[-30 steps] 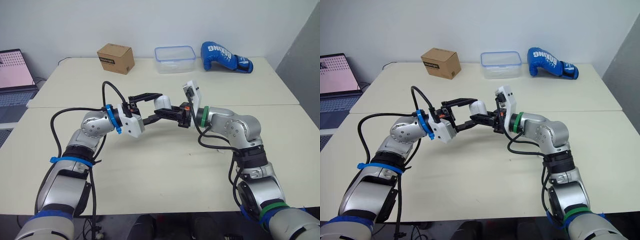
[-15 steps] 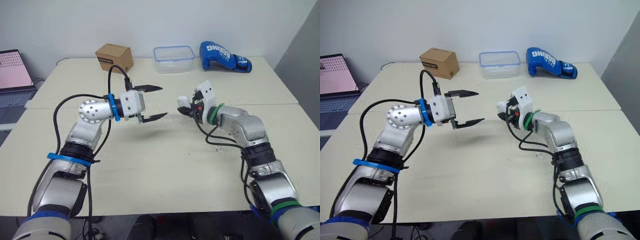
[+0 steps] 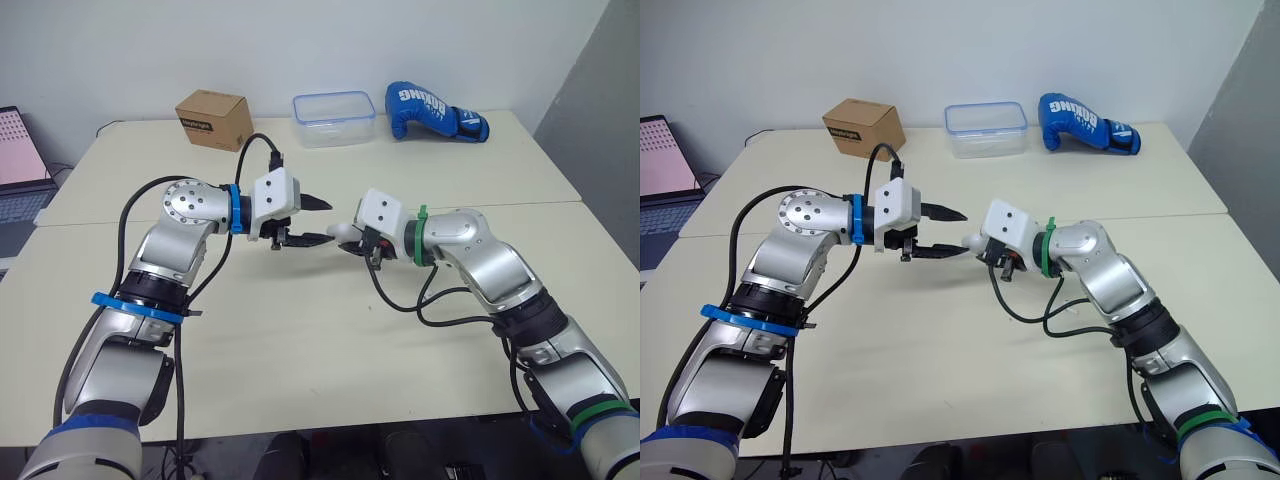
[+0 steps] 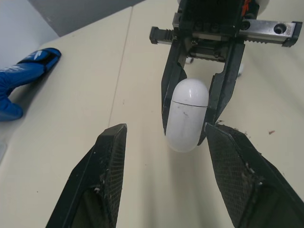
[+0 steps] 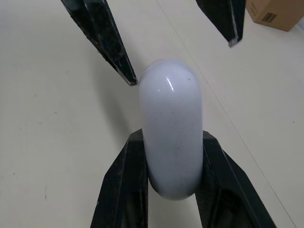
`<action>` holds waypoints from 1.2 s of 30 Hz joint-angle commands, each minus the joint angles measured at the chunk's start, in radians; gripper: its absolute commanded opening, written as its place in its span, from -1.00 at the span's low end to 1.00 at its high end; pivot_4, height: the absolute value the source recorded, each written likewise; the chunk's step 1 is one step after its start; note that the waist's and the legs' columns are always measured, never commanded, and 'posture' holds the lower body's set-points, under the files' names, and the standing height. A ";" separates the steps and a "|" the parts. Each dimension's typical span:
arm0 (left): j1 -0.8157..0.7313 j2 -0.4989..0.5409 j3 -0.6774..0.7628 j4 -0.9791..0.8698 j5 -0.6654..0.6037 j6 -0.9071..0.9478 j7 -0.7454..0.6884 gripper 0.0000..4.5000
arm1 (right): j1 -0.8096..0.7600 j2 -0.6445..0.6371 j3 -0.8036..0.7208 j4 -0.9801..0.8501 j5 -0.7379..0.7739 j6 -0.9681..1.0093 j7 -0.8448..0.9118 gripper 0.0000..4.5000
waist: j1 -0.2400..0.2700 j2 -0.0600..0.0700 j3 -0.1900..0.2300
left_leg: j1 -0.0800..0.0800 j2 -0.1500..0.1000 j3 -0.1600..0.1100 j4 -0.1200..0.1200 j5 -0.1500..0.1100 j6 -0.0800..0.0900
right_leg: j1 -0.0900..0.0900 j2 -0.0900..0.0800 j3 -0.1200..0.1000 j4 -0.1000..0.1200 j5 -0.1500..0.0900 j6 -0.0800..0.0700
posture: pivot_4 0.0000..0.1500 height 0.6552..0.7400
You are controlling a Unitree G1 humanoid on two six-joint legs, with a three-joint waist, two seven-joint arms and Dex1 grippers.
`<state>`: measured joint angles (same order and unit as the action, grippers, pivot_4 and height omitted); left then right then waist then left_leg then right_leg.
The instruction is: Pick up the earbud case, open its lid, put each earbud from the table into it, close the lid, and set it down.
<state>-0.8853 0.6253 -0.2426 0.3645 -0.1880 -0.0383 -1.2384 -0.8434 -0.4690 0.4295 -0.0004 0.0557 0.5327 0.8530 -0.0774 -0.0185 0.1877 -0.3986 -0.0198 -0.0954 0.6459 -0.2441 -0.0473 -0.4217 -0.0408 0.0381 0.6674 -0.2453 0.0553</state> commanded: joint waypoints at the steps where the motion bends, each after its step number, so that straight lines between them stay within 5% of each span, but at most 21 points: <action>1: -0.039 -0.017 -0.002 0.012 0.047 -0.049 -0.001 0.20 | -0.033 -0.002 0.009 -0.048 -0.040 -0.028 0.015 -0.62 | 0.003 0.000 0.000 | 0.000 0.000 0.000 0.000 0.000 0.000 | 0.000 0.000 0.000 0.000 0.000 0.000 | 1.00 1.00; 22: -0.060 -0.053 -0.006 0.050 0.121 -0.108 -0.057 0.20 | -0.044 0.040 0.018 -0.086 -0.127 -0.031 0.049 -0.62 | 0.003 0.000 0.000 | 0.000 0.000 0.000 0.000 0.000 0.000 | 0.000 0.000 0.000 0.000 0.000 0.000 | 1.00 1.00; 29: -0.064 -0.057 0.000 0.049 0.114 -0.105 -0.075 -0.61 | -0.042 0.053 0.013 -0.080 -0.141 -0.034 0.050 -0.62 | 0.003 0.000 0.000 | 0.000 0.000 0.000 0.000 0.000 0.000 | 0.000 0.000 0.000 0.001 0.000 0.000 | 1.00 1.00; 35: -0.058 -0.063 0.007 0.031 0.105 -0.070 -0.076 -0.67 | -0.044 0.065 -0.008 -0.065 -0.144 -0.044 0.031 -0.62 | 0.003 0.000 0.000 | 0.000 0.000 0.000 0.001 0.000 0.000 | 0.000 0.000 0.000 0.001 0.000 0.000 | 1.00 1.00; 36: -0.055 -0.062 0.011 0.029 0.099 -0.056 -0.076 -0.67 | -0.043 0.066 -0.018 -0.061 -0.139 -0.047 0.028 -0.46 | 0.003 0.000 0.000 | 0.000 0.000 0.000 0.001 0.000 0.000 | 0.000 0.000 0.000 0.002 0.000 0.000 | 1.00 1.00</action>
<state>-0.9225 0.5748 -0.2551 0.4281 -0.0650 -0.1167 -1.3218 -0.8565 -0.4227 0.4465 -0.0302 -0.0958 0.5142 0.8933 -0.0747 -0.0185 0.1877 -0.3983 -0.0200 -0.0954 0.6466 -0.2441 -0.0473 -0.4220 -0.0409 0.0386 0.6693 -0.2453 0.0552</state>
